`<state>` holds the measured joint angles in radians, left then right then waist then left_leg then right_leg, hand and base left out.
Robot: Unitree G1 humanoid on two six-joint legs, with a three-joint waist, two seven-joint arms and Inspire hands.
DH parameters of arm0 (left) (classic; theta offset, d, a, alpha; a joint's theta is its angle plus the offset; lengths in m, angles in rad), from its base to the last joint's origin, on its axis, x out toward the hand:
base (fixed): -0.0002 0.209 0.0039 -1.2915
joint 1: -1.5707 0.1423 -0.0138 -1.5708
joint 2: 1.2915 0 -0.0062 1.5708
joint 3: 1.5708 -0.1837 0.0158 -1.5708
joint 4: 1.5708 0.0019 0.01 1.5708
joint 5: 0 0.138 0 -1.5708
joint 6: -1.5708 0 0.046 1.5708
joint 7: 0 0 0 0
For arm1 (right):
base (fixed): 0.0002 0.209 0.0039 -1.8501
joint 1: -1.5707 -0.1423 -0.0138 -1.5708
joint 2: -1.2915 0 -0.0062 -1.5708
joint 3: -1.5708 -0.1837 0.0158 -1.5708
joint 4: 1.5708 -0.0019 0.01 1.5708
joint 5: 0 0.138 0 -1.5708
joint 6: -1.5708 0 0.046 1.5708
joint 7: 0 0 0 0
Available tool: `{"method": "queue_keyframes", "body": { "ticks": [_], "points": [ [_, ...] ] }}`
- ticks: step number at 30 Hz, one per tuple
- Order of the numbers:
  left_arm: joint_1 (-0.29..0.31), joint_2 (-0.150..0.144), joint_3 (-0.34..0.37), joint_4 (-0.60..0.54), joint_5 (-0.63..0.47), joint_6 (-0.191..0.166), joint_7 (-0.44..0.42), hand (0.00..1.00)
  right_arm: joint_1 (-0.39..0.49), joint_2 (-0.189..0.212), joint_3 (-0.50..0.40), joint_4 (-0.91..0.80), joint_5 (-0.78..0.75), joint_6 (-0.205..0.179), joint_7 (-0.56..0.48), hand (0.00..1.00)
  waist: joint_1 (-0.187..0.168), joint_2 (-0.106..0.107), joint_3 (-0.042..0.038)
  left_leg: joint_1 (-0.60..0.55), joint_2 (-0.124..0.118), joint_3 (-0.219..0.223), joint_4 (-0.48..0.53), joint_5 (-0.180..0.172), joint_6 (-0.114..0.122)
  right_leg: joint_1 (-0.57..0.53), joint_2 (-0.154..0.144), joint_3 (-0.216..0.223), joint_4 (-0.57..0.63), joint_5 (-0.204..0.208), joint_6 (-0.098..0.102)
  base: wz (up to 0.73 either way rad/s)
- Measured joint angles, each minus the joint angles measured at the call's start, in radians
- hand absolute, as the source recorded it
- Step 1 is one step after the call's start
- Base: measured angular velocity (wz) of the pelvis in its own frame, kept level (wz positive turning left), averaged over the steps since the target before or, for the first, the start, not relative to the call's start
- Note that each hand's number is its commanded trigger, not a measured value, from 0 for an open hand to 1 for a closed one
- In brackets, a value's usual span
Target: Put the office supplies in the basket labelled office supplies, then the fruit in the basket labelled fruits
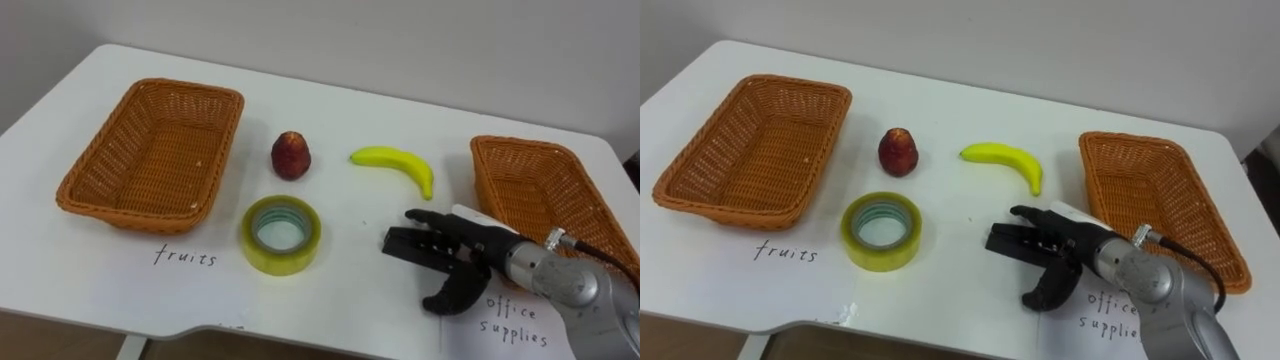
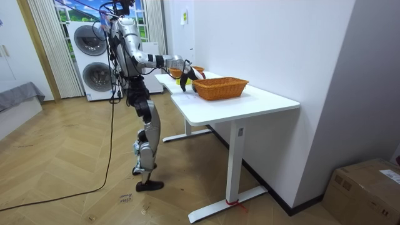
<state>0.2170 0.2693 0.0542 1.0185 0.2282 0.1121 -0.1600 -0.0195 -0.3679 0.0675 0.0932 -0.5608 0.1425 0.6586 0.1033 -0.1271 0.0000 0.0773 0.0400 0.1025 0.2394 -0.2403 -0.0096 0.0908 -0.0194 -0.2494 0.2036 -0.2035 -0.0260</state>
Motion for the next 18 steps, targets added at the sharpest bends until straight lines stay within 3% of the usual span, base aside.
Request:
{"method": "queue_keyframes", "body": {
  "ticks": [16,17,18],
  "points": [
    [-0.005,0.006,-0.001,-0.015,0.001,0.011,0.001,0.00,0.000,-0.002,0.015,0.001,-0.062,0.029,0.020,0.00,0.027,-0.006,0.0000,-0.013,0.002,-0.023,0.016,-0.003,-0.001,0.011,0.002,-0.028,-0.016,0.006,-0.003,0.04],
    [-0.005,0.006,-0.001,-0.015,0.001,0.011,0.002,0.00,0.000,-0.003,0.016,0.001,-0.070,0.030,0.022,0.16,0.031,-0.006,0.0000,-0.014,0.002,-0.023,0.016,-0.003,-0.001,0.012,0.002,-0.028,-0.016,0.006,-0.003,0.00],
    [-0.005,0.006,-0.001,-0.015,0.001,0.011,0.003,0.00,0.000,-0.004,0.017,0.001,-0.072,0.031,0.022,0.51,0.033,-0.006,0.0000,-0.014,0.002,-0.023,0.016,-0.003,-0.001,0.012,0.002,-0.028,-0.016,0.006,-0.003,0.00]
  ]
}}
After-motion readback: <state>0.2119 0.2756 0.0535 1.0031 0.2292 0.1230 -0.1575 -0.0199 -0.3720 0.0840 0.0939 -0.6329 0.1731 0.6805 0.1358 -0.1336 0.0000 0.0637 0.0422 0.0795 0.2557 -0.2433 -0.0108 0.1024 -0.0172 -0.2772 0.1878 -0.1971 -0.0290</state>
